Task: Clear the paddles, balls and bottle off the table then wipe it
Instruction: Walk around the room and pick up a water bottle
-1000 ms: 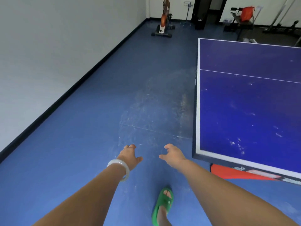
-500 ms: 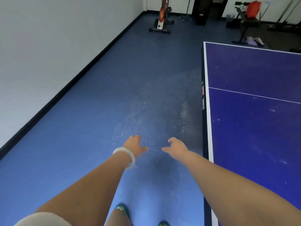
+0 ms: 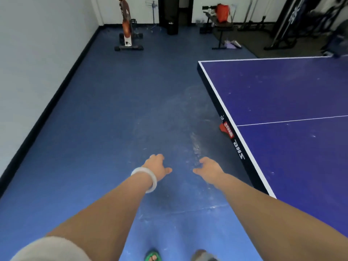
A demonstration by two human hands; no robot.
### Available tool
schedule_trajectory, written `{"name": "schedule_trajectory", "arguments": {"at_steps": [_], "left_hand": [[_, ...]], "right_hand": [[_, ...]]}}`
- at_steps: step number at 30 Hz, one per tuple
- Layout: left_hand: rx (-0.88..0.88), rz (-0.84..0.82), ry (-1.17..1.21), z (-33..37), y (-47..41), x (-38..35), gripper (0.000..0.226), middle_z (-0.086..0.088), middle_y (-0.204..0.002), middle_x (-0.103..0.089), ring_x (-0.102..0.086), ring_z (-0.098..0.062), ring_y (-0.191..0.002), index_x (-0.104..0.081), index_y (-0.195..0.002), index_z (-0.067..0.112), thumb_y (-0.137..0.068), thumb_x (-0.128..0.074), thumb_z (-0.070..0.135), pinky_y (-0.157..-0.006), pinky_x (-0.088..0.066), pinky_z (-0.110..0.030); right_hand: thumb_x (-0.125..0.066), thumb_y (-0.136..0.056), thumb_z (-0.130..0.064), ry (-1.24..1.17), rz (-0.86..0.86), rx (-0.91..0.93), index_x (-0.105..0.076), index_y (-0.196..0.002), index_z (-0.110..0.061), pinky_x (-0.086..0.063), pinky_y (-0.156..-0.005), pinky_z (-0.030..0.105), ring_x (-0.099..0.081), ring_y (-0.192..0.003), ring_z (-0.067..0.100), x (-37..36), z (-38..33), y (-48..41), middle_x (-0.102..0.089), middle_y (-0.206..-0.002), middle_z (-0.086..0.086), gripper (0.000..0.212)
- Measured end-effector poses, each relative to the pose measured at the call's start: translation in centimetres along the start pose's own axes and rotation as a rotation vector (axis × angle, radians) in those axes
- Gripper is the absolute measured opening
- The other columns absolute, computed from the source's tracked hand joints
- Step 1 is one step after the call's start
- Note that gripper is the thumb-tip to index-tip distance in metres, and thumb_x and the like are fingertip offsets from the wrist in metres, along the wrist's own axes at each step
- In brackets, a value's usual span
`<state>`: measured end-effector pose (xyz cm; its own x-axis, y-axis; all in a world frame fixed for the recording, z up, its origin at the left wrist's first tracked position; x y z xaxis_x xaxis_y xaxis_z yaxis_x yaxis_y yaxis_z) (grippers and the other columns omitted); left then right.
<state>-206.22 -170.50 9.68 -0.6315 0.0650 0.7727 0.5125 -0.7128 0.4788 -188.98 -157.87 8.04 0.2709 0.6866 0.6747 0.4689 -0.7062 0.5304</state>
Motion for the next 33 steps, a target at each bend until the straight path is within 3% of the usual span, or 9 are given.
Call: {"name": "schedule_trajectory", "arguments": {"at_steps": [11,17,24,27,30,33], "left_hand": [[-0.110,-0.057,-0.047,-0.4,-16.6,10.5,0.060,-0.007,-0.142,-0.040,-0.044,-0.029,-0.129,-0.038,-0.144,0.014,-0.094,-0.060,0.040,-0.106,-0.039,-0.042],[-0.076,-0.038,-0.161,-1.2,-28.0,19.2,0.055,-0.005,-0.139,-0.043,-0.046,-0.027,-0.127,-0.041,-0.139,0.016,-0.095,-0.058,0.043,-0.107,-0.035,-0.041],[-0.080,-0.038,-0.198,-0.4,-40.2,27.6,0.057,-0.003,-0.142,-0.042,-0.043,-0.026,-0.130,-0.039,-0.143,0.019,-0.095,-0.057,0.045,-0.109,-0.033,-0.042],[-0.125,-0.068,-0.225,1.2,-45.6,29.8,0.056,-0.003,-0.140,-0.043,-0.045,-0.026,-0.127,-0.040,-0.142,0.018,-0.095,-0.056,0.044,-0.107,-0.035,-0.042],[-0.209,-0.097,-0.244,3.7,-51.6,31.6,0.054,-0.003,-0.139,-0.043,-0.046,-0.026,-0.125,-0.042,-0.140,0.017,-0.095,-0.057,0.044,-0.105,-0.037,-0.041],[-0.302,-0.135,-0.287,6.1,-57.9,33.8,0.056,-0.002,-0.139,-0.043,-0.046,-0.025,-0.125,-0.041,-0.141,0.018,-0.094,-0.057,0.044,-0.106,-0.037,-0.041]], "right_hand": [[-0.064,-0.092,-0.030,-0.096,0.054,-0.128,-0.040,-0.144,-0.012,-0.046,-0.079,0.028,-0.053,-0.092,0.019,2.0,-8.9,-15.6,-0.051,-0.134,0.007,0.060],[-0.063,-0.094,-0.032,-0.137,0.028,-0.101,-0.037,-0.146,-0.011,-0.042,-0.086,0.028,-0.053,-0.115,0.023,4.0,-17.6,-28.5,-0.047,-0.141,0.008,0.062],[-0.063,-0.094,-0.034,-0.158,0.035,-0.088,-0.037,-0.146,-0.013,-0.041,-0.079,0.025,-0.051,-0.097,0.016,8.8,-25.9,-40.1,-0.049,-0.139,0.005,0.062],[-0.063,-0.094,-0.033,-0.196,0.075,-0.131,-0.038,-0.145,-0.013,-0.043,-0.072,0.022,-0.052,-0.084,0.012,11.3,-27.5,-44.3,-0.051,-0.133,0.004,0.061],[-0.064,-0.094,-0.033,-0.241,0.130,-0.187,-0.038,-0.145,-0.011,-0.042,-0.079,0.025,-0.055,-0.100,0.018,13.6,-28.3,-48.7,-0.050,-0.138,0.006,0.061],[-0.062,-0.095,-0.032,-0.274,0.184,-0.256,-0.037,-0.147,-0.010,-0.041,-0.078,0.025,-0.053,-0.095,0.016,15.4,-29.3,-53.0,-0.049,-0.140,0.006,0.061]]}}
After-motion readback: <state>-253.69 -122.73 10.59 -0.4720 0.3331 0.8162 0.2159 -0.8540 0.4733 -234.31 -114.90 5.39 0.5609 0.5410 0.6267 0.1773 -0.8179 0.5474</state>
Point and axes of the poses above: each hand's wrist, its own y-axis away from the middle knuckle, its own x-axis out of the back of the hand, z = x × y, the point moved 10 cm from there along -y, towards the middle knuckle
